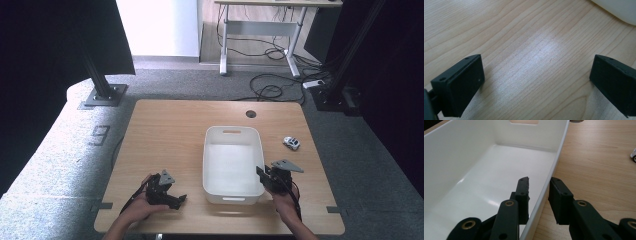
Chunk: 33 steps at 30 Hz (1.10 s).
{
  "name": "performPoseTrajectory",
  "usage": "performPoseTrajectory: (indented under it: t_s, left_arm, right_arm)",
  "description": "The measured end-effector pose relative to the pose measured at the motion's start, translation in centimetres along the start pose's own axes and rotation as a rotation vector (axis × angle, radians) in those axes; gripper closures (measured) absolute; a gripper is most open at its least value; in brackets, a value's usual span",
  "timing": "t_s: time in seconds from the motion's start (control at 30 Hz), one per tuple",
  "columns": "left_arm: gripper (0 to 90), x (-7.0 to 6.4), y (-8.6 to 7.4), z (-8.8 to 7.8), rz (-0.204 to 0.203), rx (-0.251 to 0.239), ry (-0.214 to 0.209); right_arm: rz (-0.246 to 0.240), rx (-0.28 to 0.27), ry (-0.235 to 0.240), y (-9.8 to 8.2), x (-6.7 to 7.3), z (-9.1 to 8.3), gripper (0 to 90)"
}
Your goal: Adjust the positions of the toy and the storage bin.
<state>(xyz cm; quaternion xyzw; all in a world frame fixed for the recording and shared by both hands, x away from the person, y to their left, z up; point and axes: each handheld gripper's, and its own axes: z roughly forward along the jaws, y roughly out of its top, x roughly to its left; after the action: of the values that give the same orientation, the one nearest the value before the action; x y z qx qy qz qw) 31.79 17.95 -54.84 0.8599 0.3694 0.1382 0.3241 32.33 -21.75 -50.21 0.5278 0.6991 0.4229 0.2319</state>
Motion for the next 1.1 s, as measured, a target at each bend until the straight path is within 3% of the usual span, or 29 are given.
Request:
performPoseTrajectory:
  t_s: [1.1]
  left_arm:
    - [0.0,-0.04,0.1,0.08,-0.001,0.001,0.0]
  right_arm:
    - [0.007,-0.009,0.036,0.21,0.06,0.73,68.3]
